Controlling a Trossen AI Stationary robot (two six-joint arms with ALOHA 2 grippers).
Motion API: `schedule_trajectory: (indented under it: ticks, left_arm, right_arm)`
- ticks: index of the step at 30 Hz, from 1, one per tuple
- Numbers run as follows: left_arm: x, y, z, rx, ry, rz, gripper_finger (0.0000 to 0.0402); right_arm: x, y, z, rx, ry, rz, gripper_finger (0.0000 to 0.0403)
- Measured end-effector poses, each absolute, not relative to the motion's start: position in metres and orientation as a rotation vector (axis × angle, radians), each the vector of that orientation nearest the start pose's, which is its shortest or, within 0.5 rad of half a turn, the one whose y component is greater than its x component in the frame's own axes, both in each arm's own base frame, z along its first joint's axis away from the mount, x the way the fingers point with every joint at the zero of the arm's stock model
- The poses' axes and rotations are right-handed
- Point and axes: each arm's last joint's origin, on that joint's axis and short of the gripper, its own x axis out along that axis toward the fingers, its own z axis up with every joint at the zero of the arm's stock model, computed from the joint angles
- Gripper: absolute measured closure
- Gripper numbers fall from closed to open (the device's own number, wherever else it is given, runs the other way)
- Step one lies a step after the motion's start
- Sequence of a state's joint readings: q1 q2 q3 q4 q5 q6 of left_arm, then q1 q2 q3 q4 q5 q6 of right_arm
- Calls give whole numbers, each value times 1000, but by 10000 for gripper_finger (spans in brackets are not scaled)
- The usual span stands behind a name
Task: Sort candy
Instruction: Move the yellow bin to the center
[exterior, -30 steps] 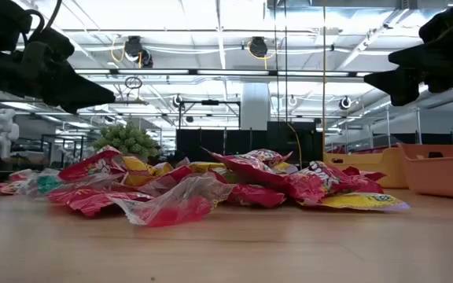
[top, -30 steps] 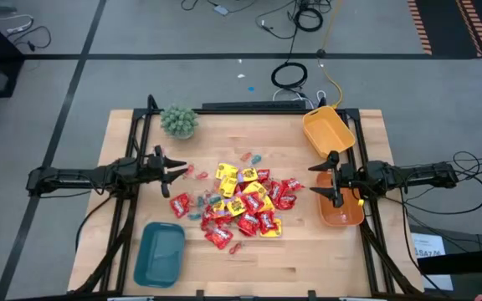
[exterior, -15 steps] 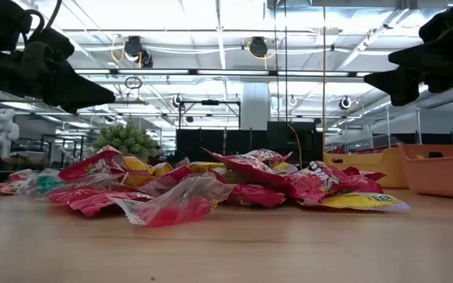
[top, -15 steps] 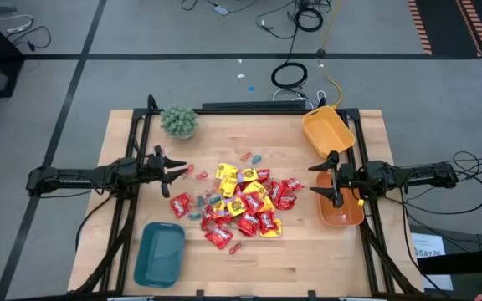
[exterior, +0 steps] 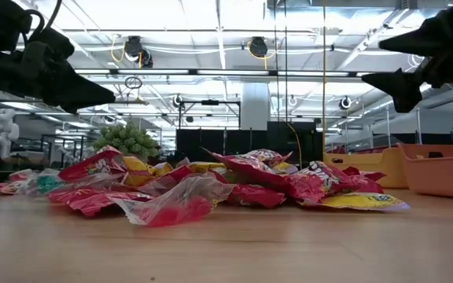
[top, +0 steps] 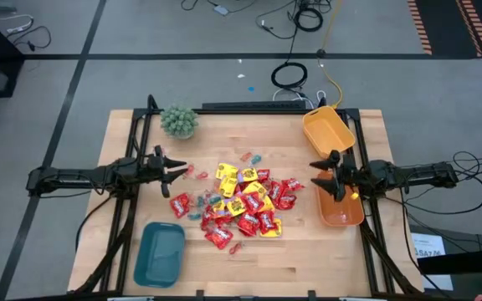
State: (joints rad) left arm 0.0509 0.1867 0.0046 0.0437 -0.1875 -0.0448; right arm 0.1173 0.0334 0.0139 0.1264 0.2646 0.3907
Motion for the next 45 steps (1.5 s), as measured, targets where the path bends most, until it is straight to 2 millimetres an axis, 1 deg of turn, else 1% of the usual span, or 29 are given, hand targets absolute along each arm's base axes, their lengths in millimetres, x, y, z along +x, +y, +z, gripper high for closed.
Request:
schedule_trajectory:
  ticks: [6, 8, 12, 14, 17, 20, 23, 25, 28, 31, 34, 37, 39, 41, 43, 45]
  left_arm:
    - [107, 11, 154, -35, 133, 241, 283]
    - [107, 11, 154, -35, 133, 241, 283]
    - [107, 11, 154, -35, 133, 241, 283]
    - [107, 11, 154, -35, 133, 241, 283]
    - [107, 11, 154, -35, 133, 241, 283]
    - [107, 11, 154, -35, 133, 241, 283]
    - [107, 11, 154, -35, 133, 241, 283]
    - [107, 11, 154, -35, 133, 241, 283]
    - [107, 11, 154, -35, 133, 241, 283]
    - [107, 11, 154, -35, 133, 241, 283]
    - [107, 11, 154, -35, 133, 241, 283]
    - [107, 11, 154, -35, 133, 241, 283]
    - [107, 11, 154, -35, 133, 241, 283]
    - [107, 11, 154, -35, 133, 241, 283]
    - [107, 11, 154, -35, 133, 241, 283]
    - [107, 11, 154, -35, 133, 241, 283]
  right_arm:
    - [94, -4, 188, 469, -297, -354, 83]
    - [92, -5, 192, 488, -349, -395, 83]
    - [90, -6, 199, 511, -425, -406, 83]
    - [88, -8, 200, 516, -443, -469, 83]
    - [87, -10, 199, 465, -438, -592, 83]
    - [84, -13, 202, 529, -498, -682, 83]
    - [83, -16, 206, 572, -560, -724, 83]
    - [86, -18, 212, 561, -561, -753, 85]
    - [93, -22, 237, 512, -535, -804, 96]
    - [111, -25, 265, 386, -414, -878, 107]
    - [135, -32, 295, 294, -245, -1028, 113]
    - [156, -44, 321, 277, -37, -1153, 115]
    - [164, -57, 336, 341, 102, -1234, 115]
    - [167, -73, 345, 448, 275, -1317, 116]
    - [166, -92, 349, 552, 493, -1407, 120]
    - [162, -112, 349, 638, 714, -1484, 125]
